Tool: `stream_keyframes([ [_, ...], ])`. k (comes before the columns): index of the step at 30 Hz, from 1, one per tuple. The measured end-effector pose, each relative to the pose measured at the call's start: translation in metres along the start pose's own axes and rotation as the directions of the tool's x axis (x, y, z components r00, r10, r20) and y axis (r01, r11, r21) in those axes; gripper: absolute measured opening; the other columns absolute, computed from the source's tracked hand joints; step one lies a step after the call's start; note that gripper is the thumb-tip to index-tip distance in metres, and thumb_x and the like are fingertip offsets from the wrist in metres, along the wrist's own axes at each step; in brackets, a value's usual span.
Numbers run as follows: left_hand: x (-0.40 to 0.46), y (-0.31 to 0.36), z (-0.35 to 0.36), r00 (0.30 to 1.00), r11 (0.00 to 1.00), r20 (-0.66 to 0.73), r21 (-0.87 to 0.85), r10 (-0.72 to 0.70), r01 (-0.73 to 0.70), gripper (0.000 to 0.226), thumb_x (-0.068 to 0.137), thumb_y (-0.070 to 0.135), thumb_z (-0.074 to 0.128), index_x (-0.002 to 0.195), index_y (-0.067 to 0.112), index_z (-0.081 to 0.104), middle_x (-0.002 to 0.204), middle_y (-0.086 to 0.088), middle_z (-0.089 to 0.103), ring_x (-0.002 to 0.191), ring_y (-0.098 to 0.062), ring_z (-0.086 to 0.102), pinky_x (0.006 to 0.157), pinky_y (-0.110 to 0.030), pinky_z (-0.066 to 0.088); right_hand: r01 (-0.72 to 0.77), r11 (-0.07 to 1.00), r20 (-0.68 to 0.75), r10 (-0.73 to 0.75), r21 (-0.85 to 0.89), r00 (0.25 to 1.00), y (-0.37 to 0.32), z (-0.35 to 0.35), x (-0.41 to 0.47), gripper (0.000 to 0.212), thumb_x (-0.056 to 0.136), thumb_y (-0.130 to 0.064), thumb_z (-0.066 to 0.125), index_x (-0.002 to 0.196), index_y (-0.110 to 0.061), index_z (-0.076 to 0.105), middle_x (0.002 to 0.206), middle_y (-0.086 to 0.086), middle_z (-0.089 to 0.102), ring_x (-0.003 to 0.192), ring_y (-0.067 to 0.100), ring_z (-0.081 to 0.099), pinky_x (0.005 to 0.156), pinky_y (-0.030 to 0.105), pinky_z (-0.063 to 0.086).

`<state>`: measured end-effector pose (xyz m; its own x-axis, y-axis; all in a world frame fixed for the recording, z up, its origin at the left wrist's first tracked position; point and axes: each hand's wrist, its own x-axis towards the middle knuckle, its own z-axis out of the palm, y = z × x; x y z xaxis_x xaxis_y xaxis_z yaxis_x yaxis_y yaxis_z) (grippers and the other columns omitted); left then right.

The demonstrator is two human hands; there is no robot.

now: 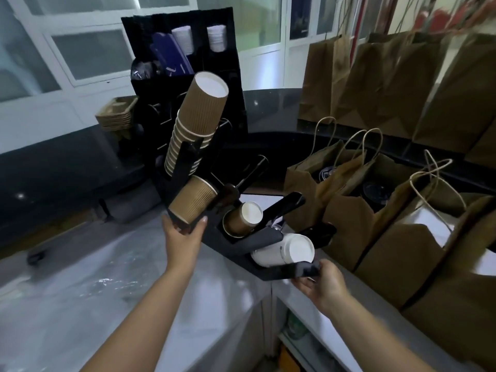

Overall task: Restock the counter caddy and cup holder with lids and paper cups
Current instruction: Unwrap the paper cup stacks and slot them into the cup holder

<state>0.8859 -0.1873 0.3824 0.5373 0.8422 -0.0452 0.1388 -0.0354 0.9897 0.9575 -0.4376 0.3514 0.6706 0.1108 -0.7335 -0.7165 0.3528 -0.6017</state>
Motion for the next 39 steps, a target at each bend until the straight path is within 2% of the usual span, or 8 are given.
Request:
stream_keyframes([
  [3,0.011,0.001,-0.008,1.0,0.999,-0.005,0.029,0.012,-0.012,0.102,0.083,0.023,0.075,0.154,0.015,0.003,0.149,-0.006,0.04,0.127,-0.019,0.05,0.097,-0.024,0.037,-0.005,1.0,-0.058,0.005,-0.008,0.998,0.019,0.0,0.004,0.021,0.099,-0.016,0.035,0.102,-0.006,0.054,0.087,0.02,0.062,0.072,0.033,0.061,0.075,0.046,0.052],
  [7,0.022,-0.004,-0.019,0.996,0.994,0.047,0.079,0.078,-0.081,0.108,0.073,0.036,0.082,0.153,0.022,0.01,0.15,-0.005,0.039,0.129,-0.02,0.05,0.106,-0.037,0.043,-0.06,0.997,-0.051,0.062,0.049,0.997,0.044,0.003,0.003,0.023,0.101,-0.018,0.036,0.112,-0.003,0.05,0.103,0.023,0.059,0.077,0.036,0.059,0.088,0.048,0.046],
  [13,0.025,-0.004,-0.025,0.969,0.969,0.108,0.083,0.223,-0.232,0.071,0.076,0.029,0.08,0.135,0.019,0.041,0.126,-0.004,0.057,0.107,-0.014,0.06,0.08,-0.018,0.05,-0.059,0.998,-0.045,0.057,-0.034,0.997,0.071,0.031,-0.008,0.015,0.1,-0.007,0.037,0.106,-0.002,0.05,0.091,0.025,0.064,0.077,0.037,0.062,0.067,0.043,0.051],
  [18,0.028,0.011,-0.036,0.914,0.904,0.152,0.159,0.375,-0.398,0.074,0.073,0.036,0.081,0.136,0.025,0.045,0.131,0.004,0.043,0.117,-0.017,0.053,0.095,-0.037,0.051,-0.078,0.986,0.005,0.08,-0.147,0.997,0.083,0.066,-0.029,0.018,0.098,-0.009,0.043,0.106,0.004,0.053,0.089,0.023,0.068,0.071,0.035,0.064,0.057,0.036,0.054],
  [22,0.022,0.025,-0.033,0.83,0.806,0.212,0.209,0.515,-0.554,0.072,0.076,0.027,0.08,0.138,0.027,0.043,0.124,0.011,0.033,0.116,-0.015,0.048,0.094,-0.032,0.048,0.174,0.917,0.15,-0.127,-0.36,0.981,0.085,0.114,-0.059,0.012,0.094,-0.006,0.053,0.092,-0.002,0.064,0.083,0.016,0.068,0.068,0.026,0.066,0.075,0.039,0.057],
  [28,0.025,0.043,-0.022,0.705,0.664,0.308,0.242,0.639,-0.707,0.08,0.074,0.01,0.078,0.143,0.009,0.038,0.138,-0.005,0.048,0.128,-0.012,0.035,0.106,-0.02,0.024,0.607,0.746,0.4,-0.486,-0.272,0.777,0.066,0.165,-0.093,0.026,0.094,0.0,0.047,0.109,-0.013,0.064,0.101,0.006,0.07,0.092,0.018,0.068,0.077,0.026,0.057],
  [34,0.037,0.04,-0.02,0.626,0.613,0.402,0.178,0.668,-0.77,0.065,0.081,0.001,0.068,0.14,0.008,0.041,0.144,-0.003,0.044,0.133,-0.004,0.031,0.108,-0.004,0.017,0.679,0.679,0.427,-0.545,-0.28,0.721,0.052,0.176,-0.091,0.045,0.092,0.004,0.044,0.126,-0.023,0.057,0.117,-0.008,0.065,0.101,0.008,0.066,0.083,0.027,0.057],
  [39,0.039,0.025,-0.014,0.524,0.403,0.442,0.343,0.728,-0.848,0.043,0.093,0.015,0.053,0.135,0.006,0.049,0.15,-0.015,0.034,0.139,-0.026,0.034,0.114,-0.03,0.032,0.679,0.662,0.502,-0.49,-0.318,0.713,0.052,0.182,-0.087,0.057,0.092,0.005,0.041,0.134,-0.031,0.051,0.119,-0.005,0.067,0.107,0.014,0.064,0.088,0.031,0.056],
])
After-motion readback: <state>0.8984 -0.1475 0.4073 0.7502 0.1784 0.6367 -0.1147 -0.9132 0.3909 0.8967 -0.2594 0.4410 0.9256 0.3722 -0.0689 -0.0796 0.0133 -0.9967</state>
